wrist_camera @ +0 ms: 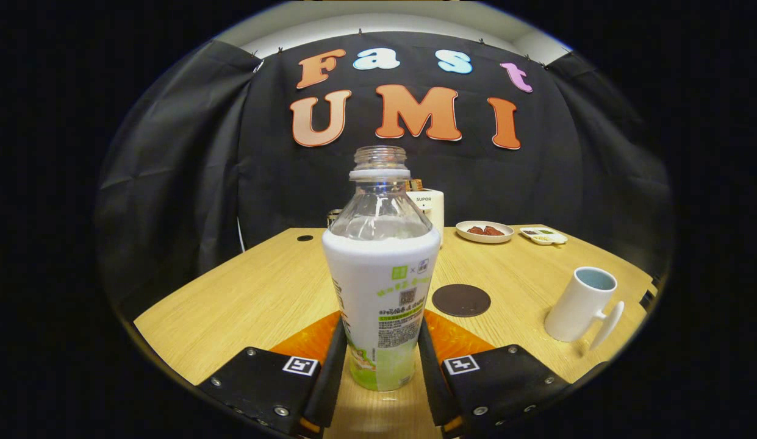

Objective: Take the bottle from table, then pour the juice into the cup, finally place the bottle on the coaster

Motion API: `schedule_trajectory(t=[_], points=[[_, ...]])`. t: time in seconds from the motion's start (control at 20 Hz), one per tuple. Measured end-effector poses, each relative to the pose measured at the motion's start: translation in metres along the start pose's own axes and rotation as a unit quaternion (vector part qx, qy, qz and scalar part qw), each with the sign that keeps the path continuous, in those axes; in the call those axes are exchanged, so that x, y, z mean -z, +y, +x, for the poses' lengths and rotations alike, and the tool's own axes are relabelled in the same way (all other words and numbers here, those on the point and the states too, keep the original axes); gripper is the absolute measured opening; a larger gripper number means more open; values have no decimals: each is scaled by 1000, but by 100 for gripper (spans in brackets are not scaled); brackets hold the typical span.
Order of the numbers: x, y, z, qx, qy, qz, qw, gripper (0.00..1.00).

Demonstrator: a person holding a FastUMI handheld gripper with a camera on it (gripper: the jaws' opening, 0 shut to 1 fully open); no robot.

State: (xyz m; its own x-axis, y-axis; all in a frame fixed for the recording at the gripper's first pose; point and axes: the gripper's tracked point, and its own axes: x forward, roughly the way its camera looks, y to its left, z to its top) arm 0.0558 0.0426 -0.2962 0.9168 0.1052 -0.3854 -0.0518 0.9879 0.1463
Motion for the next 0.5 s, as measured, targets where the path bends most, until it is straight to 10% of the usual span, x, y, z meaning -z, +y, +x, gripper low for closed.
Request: schedule_trajectory(t=[0.5], points=[[-34, 9, 4, -68, -23, 195, 978, 58]])
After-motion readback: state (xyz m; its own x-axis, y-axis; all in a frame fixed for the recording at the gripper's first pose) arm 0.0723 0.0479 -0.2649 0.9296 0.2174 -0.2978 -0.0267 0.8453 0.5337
